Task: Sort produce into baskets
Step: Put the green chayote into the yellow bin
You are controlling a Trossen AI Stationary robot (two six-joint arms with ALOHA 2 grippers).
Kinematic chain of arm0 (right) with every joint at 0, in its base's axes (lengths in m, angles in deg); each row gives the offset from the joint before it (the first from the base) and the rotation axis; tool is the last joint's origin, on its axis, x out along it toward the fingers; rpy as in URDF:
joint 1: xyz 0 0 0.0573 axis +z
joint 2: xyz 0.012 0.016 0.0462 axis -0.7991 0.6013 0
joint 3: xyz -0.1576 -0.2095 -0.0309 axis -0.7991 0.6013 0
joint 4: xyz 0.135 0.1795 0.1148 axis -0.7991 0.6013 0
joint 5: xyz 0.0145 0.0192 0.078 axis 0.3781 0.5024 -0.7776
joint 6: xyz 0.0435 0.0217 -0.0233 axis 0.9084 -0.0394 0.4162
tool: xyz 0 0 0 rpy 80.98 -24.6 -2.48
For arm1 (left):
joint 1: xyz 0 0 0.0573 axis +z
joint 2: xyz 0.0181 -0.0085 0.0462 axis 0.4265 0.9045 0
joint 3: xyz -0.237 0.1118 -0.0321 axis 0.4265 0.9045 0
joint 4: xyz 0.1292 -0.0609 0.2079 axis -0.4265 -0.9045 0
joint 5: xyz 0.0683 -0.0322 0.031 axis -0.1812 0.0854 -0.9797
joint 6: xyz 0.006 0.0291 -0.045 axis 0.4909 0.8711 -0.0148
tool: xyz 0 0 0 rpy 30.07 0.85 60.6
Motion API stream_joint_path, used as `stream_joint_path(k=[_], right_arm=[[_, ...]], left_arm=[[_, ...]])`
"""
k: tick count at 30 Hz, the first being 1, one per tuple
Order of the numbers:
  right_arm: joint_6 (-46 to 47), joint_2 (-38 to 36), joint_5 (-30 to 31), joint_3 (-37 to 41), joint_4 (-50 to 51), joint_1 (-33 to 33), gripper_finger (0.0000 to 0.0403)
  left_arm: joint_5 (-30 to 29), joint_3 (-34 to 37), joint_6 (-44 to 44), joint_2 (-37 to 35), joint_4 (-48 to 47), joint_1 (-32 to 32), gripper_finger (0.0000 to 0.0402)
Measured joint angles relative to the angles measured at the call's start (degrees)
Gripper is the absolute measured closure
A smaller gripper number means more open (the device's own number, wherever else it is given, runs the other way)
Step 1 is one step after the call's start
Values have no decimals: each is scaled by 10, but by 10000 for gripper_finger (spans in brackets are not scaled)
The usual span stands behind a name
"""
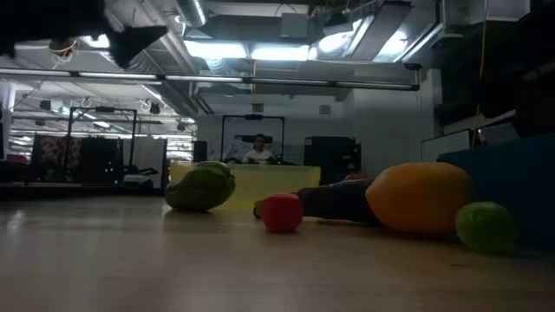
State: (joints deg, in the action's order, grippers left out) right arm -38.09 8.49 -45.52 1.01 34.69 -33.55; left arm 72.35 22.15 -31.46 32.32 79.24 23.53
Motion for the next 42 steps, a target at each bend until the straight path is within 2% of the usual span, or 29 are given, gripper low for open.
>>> stream_joint_path(k=[4, 12, 18, 25, 31, 42], right_arm=[[0, 0, 0, 0, -7, 0, 13], [18, 0, 0, -1, -23, 0, 13], [26, 0, 0, -1, -31, 0, 13], [26, 0, 0, -1, -37, 0, 13], [25, 0, 3, -2, -95, 0, 13], [-16, 0, 6, -2, -123, 0, 13]], left_arm=[[0, -81, 44, 117, -37, 0, 15], [0, -254, 59, 312, -276, 0, 16], [2, -339, 83, 420, -410, -1, 16], [29, -349, 125, 505, -436, -1, 16], [29, -349, 158, 557, -435, -1, 16], [29, -350, 161, 580, -434, -1, 16]])
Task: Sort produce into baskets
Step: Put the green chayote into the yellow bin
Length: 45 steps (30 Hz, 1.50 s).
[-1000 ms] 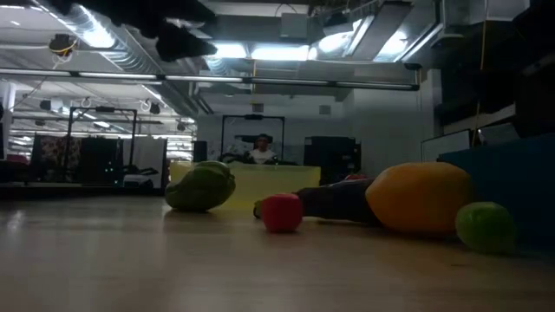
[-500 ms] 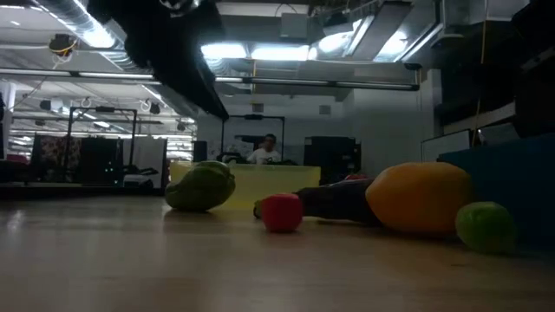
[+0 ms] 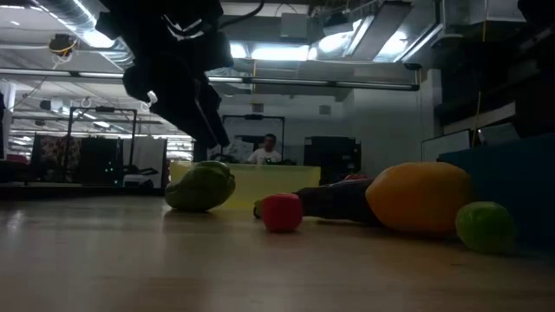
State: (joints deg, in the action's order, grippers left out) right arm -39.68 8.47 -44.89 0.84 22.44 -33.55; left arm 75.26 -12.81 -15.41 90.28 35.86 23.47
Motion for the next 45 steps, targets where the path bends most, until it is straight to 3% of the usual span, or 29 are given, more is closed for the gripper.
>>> stream_joint_path(k=[4, 9, 12, 23, 37, 45], right_arm=[[2, 0, 18, 0, -4, 0, 13], [34, 0, 161, 0, -29, 0, 13], [36, 0, 208, 0, -29, 0, 13], [35, 0, 217, 0, -27, 0, 13], [35, 0, 219, 0, -27, 0, 13], [35, 0, 265, 0, -28, 0, 13]], left_arm=[[0, 0, 0, -1, -2, 0, 15], [1, 0, 2, -1, -3, 0, 15], [1, 0, 18, 1, -3, 0, 15], [5, 28, 30, 9, 1, 0, 15], [11, 32, 75, 114, 49, 0, 17], [10, 25, 73, 102, 37, 0, 86]])
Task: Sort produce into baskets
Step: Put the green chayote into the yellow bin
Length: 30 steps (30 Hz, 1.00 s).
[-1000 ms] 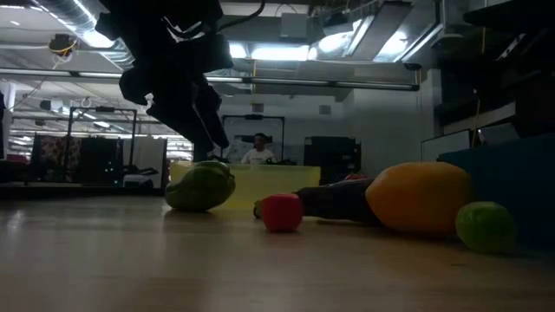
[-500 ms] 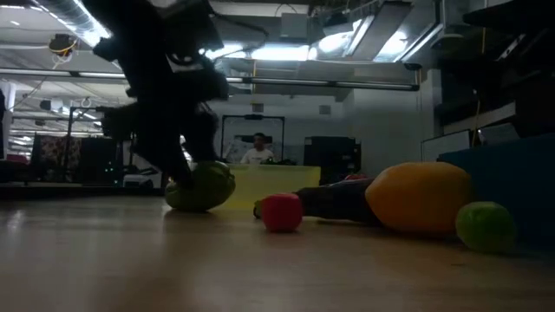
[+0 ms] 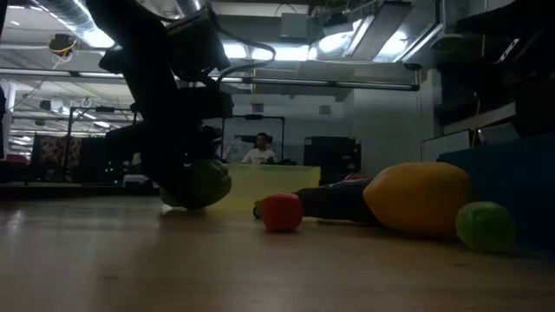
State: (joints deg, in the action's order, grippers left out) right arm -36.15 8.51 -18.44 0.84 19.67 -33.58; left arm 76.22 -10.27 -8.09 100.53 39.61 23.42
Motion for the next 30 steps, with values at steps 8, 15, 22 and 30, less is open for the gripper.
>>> stream_joint_path(k=[8, 15, 22, 30], right_arm=[[12, 8, 42, 0, -4, 0, 13], [13, 20, 82, 0, -2, 0, 13], [13, 25, 94, 0, -2, 0, 13], [13, 25, 94, 0, 1, 0, 13]], left_arm=[[3, -51, -24, -1, -10, 0, 92], [4, -130, -31, -1, -6, 8, 80], [4, -185, 5, -1, 0, 48, 78], [4, -188, 13, -1, 23, 139, 77]])
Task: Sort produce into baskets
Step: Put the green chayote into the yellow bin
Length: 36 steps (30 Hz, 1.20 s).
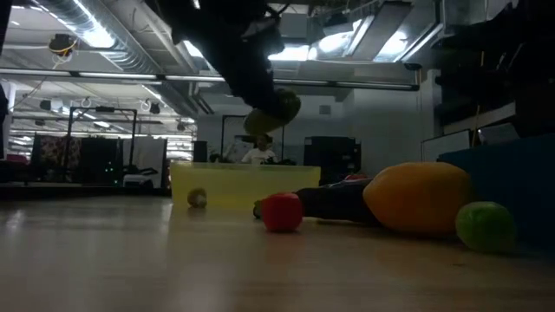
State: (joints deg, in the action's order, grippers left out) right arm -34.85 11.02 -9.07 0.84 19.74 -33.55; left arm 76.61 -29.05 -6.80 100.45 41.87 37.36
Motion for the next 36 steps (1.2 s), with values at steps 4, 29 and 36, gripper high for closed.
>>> stream_joint_path(k=[4, 29, 36], right_arm=[[0, 0, 0, 0, 0, 0, 13], [3, 0, 0, 0, 35, 0, 13], [2, 0, 0, 0, 35, 0, 13]], left_arm=[[0, 9, -12, 2, -5, 45, 77], [26, 28, -19, 84, 1, 113, 76], [26, 28, -42, 84, 5, 113, 75]])
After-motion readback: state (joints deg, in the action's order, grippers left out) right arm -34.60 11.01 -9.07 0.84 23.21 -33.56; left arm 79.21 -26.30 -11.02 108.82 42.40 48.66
